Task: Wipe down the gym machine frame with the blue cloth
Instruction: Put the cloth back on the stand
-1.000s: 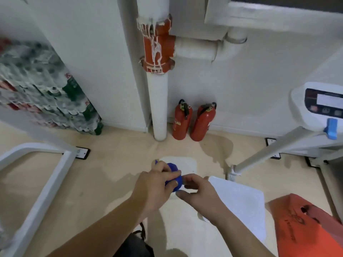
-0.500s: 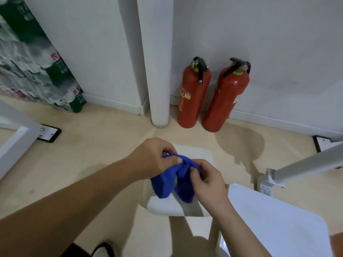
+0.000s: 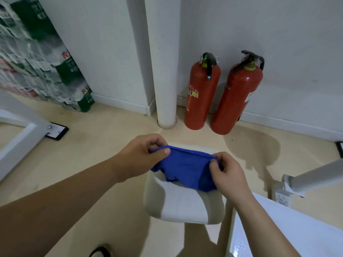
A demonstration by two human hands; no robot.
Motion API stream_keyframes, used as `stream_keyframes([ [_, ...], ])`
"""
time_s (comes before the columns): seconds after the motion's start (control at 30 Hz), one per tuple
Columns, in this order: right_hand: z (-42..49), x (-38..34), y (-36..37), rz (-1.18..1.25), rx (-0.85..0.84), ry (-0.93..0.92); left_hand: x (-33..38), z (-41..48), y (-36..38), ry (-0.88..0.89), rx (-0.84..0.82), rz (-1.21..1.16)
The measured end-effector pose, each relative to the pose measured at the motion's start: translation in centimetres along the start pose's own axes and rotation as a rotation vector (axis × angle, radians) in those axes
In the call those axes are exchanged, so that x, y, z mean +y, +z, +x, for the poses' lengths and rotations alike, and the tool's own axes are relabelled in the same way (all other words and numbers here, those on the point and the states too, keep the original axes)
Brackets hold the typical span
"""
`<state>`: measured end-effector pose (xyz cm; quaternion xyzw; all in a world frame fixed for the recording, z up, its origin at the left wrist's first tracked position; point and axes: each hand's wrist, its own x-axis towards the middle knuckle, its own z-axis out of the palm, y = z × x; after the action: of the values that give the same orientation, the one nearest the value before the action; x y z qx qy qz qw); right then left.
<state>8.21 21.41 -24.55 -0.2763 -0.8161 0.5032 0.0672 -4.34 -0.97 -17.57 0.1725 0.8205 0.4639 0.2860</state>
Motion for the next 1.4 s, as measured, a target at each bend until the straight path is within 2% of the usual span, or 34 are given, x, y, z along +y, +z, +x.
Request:
stream_keyframes([
  [0.07, 0.2, -0.4, -0.9, -0.006, -0.045, -0.028, -0.4, 0.2, 0.2, -0.034, 0.021, 0.017],
  [0.2, 0.4, -1.4, -3.0, -0.136, -0.248, 0.013, -1.1, 0.7, -0.6, -0.103, -0.003, 0.103],
  [0.37, 1.5, -1.3, -3.6, -0.240, -0.277, 0.113, -3.0, 2.3, -1.1, -0.144, -0.036, 0.183],
  [0.5, 3.3, 1.2, -2.0, -0.403, -0.157, 0.197, -5.5, 4.3, -0.5, -0.153, -0.004, 0.224],
  [0.6, 4.1, 2.4, -0.5, -0.424, -0.004, 0.109, -6.7, 5.7, -0.1, -0.147, 0.008, 0.339],
  [0.7, 4.8, 2.4, 0.3, -0.380, 0.113, 0.022, -6.7, 7.2, 0.0, -0.129, 0.099, 0.522],
  [0.8, 5.2, 2.2, 0.4, -0.297, 0.157, -0.046, -6.4, 8.3, -0.1, -0.085, 0.185, 0.492],
  [0.87, 5.2, 2.1, 0.2, -0.241, 0.114, -0.080, -6.1, 8.7, -0.2, -0.034, 0.231, 0.457],
  [0.97, 5.4, 2.4, 0.0, -0.281, 0.091, -0.071, -6.0, 8.9, -0.3, 0.005, 0.299, 0.386],
  [1.03, 5.2, 2.7, -0.3, -0.341, 0.177, -0.075, -6.1, 8.7, -0.3, 0.008, 0.303, 0.348],
  [1.1, 4.8, 2.7, -0.8, -0.364, 0.192, -0.081, -6.2, 8.2, -0.5, -0.001, 0.251, 0.340],
  [1.17, 4.1, 2.4, -1.6, -0.304, 0.077, -0.064, -6.1, 7.4, -0.8, -0.019, 0.147, 0.371],
  [1.23, 3.1, 2.0, -2.6, -0.269, -0.108, -0.026, -5.8, 6.5, -1.5, -0.038, 0.004, 0.465],
  [1.33, 1.9, 1.6, -3.6, -0.393, -0.368, 0.003, -6.3, 4.9, -2.5, -0.050, -0.230, 0.599],
  [1.4, 1.4, 1.4, -3.8, -0.499, -0.474, 0.019, -7.1, 4.1, -2.8, -0.055, -0.303, 0.618],
])
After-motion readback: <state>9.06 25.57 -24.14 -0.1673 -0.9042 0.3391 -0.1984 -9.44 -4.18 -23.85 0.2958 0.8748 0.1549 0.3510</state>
